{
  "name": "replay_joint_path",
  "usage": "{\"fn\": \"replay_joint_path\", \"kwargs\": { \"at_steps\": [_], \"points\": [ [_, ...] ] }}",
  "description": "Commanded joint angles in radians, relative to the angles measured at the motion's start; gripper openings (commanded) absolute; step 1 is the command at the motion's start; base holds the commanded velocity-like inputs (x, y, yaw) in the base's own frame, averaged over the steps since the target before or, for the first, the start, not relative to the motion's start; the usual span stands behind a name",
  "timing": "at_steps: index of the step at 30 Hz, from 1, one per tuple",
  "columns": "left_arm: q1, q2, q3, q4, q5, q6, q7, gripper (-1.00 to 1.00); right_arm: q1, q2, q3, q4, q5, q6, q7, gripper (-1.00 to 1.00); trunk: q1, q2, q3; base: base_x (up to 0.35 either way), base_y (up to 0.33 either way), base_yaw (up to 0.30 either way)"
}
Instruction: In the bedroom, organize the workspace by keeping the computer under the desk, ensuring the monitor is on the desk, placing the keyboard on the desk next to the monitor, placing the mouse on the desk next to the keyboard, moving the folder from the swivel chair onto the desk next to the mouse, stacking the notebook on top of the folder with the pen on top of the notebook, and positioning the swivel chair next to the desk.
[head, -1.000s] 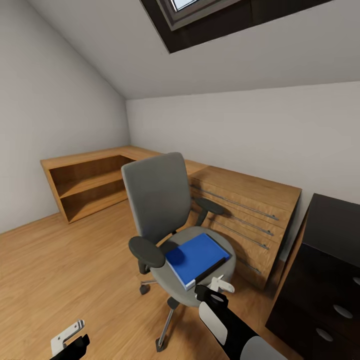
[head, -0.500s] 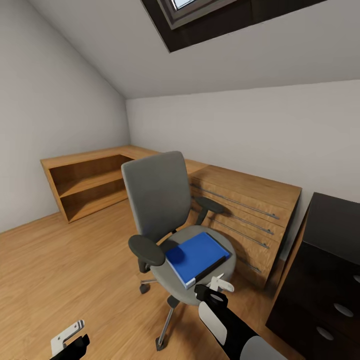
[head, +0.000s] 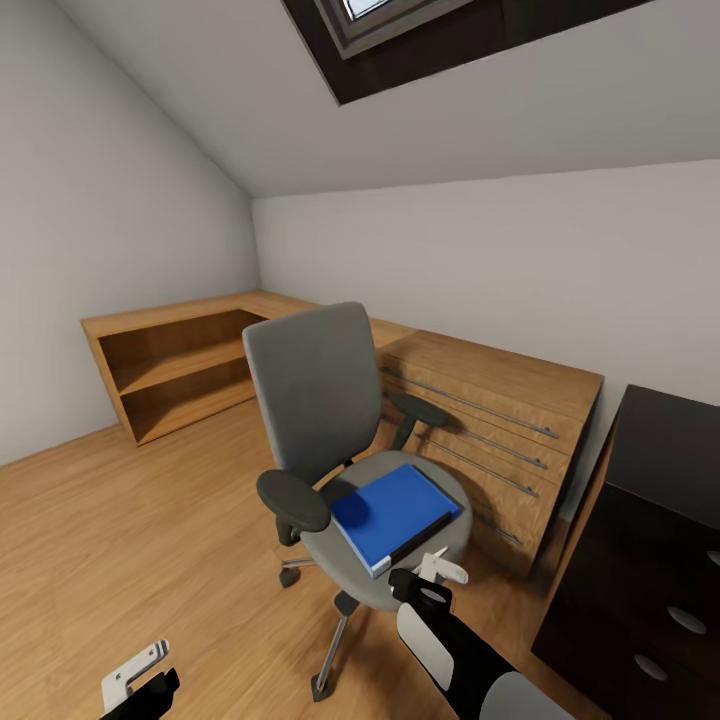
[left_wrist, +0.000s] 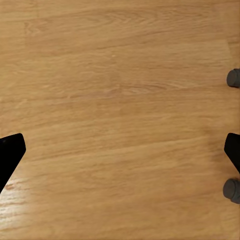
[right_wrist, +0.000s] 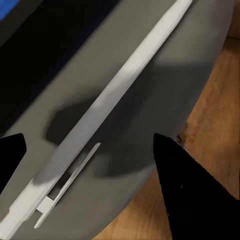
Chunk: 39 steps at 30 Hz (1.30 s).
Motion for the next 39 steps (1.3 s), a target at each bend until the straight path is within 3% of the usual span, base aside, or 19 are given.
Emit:
{"fn": "replay_joint_path", "kwargs": {
  "at_steps": [1, 39],
  "points": [
    [0.000, 0.001, -0.003, -0.002, 0.004, 0.003, 0.007, 1.00, 0.000, -0.001, 0.004, 0.001, -0.014, 0.006, -0.009, -1.00, 0.000, 0.000, -0.001, 0.000, 0.000, 0.000],
    [0.000, 0.002, -0.002, -0.002, 0.003, 0.003, 0.006, 1.00, -0.001, -0.003, -0.003, -0.009, -0.017, 0.030, -0.006, -1.00, 0.000, 0.000, -0.001, 0.000, 0.000, 0.000]
  ]
}}
